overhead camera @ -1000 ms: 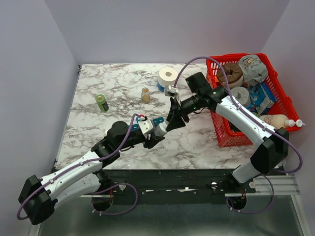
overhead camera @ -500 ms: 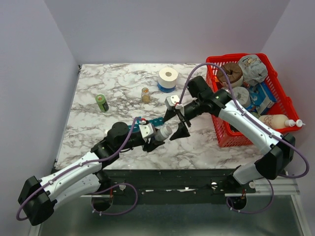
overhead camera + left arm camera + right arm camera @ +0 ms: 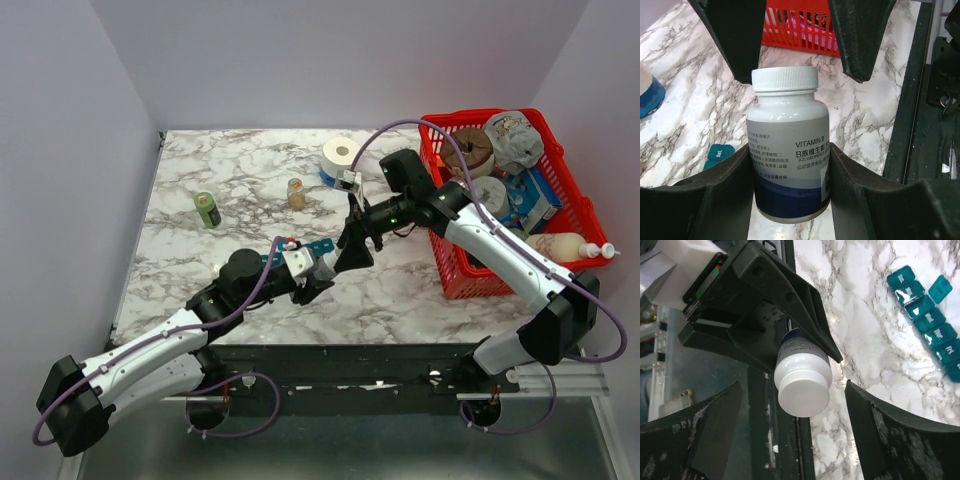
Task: Sort the pills into containers
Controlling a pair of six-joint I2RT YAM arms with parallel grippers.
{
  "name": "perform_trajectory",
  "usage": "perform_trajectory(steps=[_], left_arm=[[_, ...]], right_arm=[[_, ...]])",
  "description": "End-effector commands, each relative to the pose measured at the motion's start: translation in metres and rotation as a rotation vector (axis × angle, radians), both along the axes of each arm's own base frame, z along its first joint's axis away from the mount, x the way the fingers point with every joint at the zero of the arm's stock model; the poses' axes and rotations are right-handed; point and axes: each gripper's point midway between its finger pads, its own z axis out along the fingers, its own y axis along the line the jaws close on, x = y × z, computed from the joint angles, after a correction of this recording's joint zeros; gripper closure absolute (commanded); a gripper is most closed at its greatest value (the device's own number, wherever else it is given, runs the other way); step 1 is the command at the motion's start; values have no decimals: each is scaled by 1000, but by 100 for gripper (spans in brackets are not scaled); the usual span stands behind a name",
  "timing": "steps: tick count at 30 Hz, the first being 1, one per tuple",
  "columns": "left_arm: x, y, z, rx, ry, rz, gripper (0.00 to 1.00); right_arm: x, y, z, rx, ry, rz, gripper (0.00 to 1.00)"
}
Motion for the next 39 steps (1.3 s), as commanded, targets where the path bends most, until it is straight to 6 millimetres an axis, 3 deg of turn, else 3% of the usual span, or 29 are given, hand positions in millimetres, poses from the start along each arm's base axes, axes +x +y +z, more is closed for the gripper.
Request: perform_trajectory(steps=[1,3,9,13,17,19,20,21,24,27,30,33,34,37,39], left_arm=[[9,-1,14,-46,-34,51,100],[10,-1,14,-48,-36,58,100],[14,1,13,-38,-37,79,100],[11,-1,10,-38,-33,63,100],[1,-3,7,-36,-30,6,100],[-4,-3,9,-37,-41,-14,100],[-6,-3,9,-37,-44,-25,100],[-7,-2,11,-35,-59,-34,100],[-13,-1,11,-26,-67,-62,100],[-15,-1,9,-16,-65,-73,100],[-16,0,6,-11,-61,-74,100],[-14,0,8,-18,-65,-66,100],[-14,0,9,-24,-69,-63,100],[-13,0,12,-35,-72,-57,100],[-14,0,12,-43,-71,-55,100]], right_arm=[[3,3,-2,-23,98,-84,12],[3,3,-5,-26,110,-81,18],[-6,6,2,1,147,-25,49],[-11,10,14,46,140,53,77],[-20,11,34,110,-8,205,83],[-26,12,38,179,-214,340,83],[-33,7,39,200,-295,391,83],[-32,9,36,244,-462,466,83],[-26,9,25,306,-750,590,79],[-16,12,26,278,-789,617,79],[-16,13,29,282,-764,592,71],[-16,15,26,248,-633,525,45],[-16,15,23,235,-598,509,28],[-20,12,18,184,-459,444,9],[-22,9,21,150,-381,390,5]])
